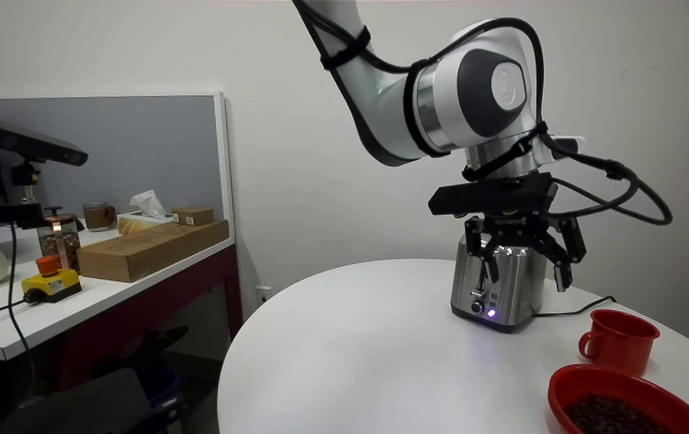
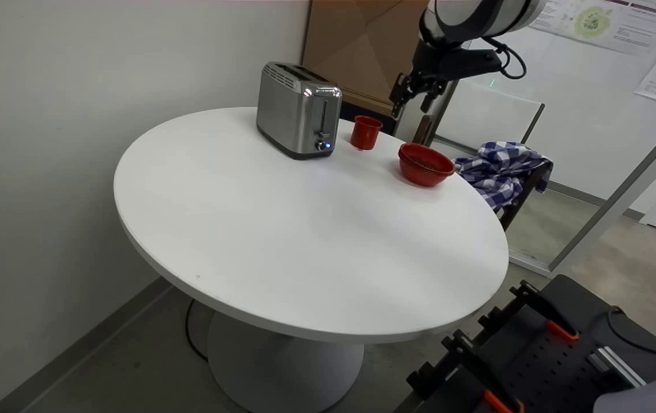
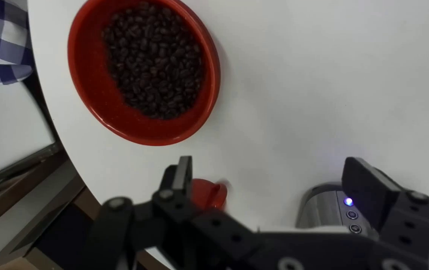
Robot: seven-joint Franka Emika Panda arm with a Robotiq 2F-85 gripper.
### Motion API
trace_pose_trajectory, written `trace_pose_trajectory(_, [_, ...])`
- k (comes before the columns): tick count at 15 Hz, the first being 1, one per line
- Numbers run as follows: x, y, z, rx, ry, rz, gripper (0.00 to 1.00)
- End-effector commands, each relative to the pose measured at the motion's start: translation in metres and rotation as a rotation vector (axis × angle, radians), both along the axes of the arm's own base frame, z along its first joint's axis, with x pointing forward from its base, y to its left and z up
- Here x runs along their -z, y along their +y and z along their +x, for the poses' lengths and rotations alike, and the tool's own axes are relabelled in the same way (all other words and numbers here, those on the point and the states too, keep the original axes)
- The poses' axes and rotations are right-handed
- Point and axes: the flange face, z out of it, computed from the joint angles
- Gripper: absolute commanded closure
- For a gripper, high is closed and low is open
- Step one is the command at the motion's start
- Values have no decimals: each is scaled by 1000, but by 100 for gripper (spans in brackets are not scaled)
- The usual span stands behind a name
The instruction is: Turn off the switch of the toaster
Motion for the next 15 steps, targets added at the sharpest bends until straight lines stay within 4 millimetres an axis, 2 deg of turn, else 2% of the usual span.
trace_pose_trajectory(1, [24, 4, 27, -32, -5, -13, 0])
trace_pose_trajectory(9, [72, 17, 58, -78, -24, -23, 0])
trace_pose_trajectory(15, [93, 16, 74, -87, -73, -30, 0])
